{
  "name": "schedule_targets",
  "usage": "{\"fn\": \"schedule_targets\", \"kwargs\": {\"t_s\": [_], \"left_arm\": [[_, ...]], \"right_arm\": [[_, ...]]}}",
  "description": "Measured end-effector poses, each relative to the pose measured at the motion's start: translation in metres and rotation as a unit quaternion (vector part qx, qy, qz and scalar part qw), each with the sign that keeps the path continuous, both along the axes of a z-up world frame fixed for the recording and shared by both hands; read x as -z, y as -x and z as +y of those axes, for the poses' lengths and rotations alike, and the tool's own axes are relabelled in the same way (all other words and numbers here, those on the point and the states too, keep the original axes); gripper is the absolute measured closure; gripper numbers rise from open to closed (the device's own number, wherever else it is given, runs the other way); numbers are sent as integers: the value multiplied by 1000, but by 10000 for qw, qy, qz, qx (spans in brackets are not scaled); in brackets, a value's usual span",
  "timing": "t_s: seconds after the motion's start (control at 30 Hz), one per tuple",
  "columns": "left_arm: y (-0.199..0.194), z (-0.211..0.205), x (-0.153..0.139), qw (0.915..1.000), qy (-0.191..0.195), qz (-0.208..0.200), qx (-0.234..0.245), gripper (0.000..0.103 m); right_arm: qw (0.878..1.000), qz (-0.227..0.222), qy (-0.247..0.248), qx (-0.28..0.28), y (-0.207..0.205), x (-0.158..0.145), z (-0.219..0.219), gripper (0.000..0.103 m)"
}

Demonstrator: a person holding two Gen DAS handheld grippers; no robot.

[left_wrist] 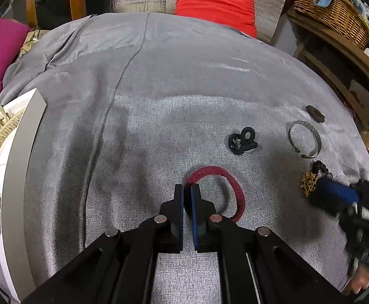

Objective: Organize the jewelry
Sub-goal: 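Grasp the gold filigree brooch with the right tool while the left tool holds the red hair tie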

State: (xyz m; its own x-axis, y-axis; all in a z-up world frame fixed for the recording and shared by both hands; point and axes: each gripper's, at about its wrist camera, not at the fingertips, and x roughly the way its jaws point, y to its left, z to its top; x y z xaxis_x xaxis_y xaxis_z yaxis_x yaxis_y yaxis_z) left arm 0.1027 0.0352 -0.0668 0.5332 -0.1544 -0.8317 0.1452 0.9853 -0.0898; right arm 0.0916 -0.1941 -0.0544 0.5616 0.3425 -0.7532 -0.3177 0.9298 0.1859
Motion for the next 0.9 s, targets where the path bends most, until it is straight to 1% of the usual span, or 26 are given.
{"fn": "schedule_targets", "kwargs": {"t_s": [0.03, 0.1, 0.13, 0.17, 0.2, 0.3, 0.37, 0.4, 0.43, 0.47, 0.57, 0.67, 0.73, 0.83, 0.9], "left_arm": [[0, 0, 0, 10000, -7, -6, 8, 98], [0, 0, 1, 10000, -2, 9, 15, 98], [0, 0, 1, 10000, -3, 14, 9, 98], [0, 0, 1, 10000, -2, 15, 1, 98], [0, 0, 1, 10000, 3, 11, -2, 98], [0, -1, 1, 10000, 4, 21, 7, 98], [0, -2, 2, 10000, -8, 26, 16, 98], [0, -3, 2, 10000, -11, 29, 22, 98], [0, -3, 2, 10000, -10, 33, 26, 98], [0, -4, 2, 10000, -10, 38, 31, 98], [0, -3, 2, 10000, 2, 39, 27, 98], [0, -1, 3, 10000, 41, 69, 10, 98], [0, -1, 3, 10000, 44, 70, 15, 98], [0, -1, 3, 10000, 47, 79, 27, 98], [1, 0, 3, 9999, 52, 82, 33, 98]], "right_arm": [[9999, -22, 83, 142, -1, 0, -6, 75], [9994, 58, 214, 253, -5, 4, -12, 70], [9993, 144, 234, 268, -6, 7, -13, 59], [9991, 187, 246, 287, -6, 8, -14, 41], [9990, 183, 262, 302, -6, 9, -14, 36], [9990, -9, 403, 174, -4, 9, -8, 35], [9988, -76, 458, 160, -4, 9, -3, 37], [9988, -81, 460, 158, -4, 10, -2, 39], [9989, -83, 443, 129, -4, 10, -1, 48], [9990, -61, 430, 78, -4, 11, 1, 53], [9995, 80, 308, -67, -2, 12, 3, 53], [9992, -54, 240, -314, 7, 8, 11, 53], [9987, -45, 199, -473, 9, 7, 17, 53], [9977, -25, 435, -524, 9, 11, 25, 53], [9977, -37, 431, -513, 9, 10, 25, 53]]}}
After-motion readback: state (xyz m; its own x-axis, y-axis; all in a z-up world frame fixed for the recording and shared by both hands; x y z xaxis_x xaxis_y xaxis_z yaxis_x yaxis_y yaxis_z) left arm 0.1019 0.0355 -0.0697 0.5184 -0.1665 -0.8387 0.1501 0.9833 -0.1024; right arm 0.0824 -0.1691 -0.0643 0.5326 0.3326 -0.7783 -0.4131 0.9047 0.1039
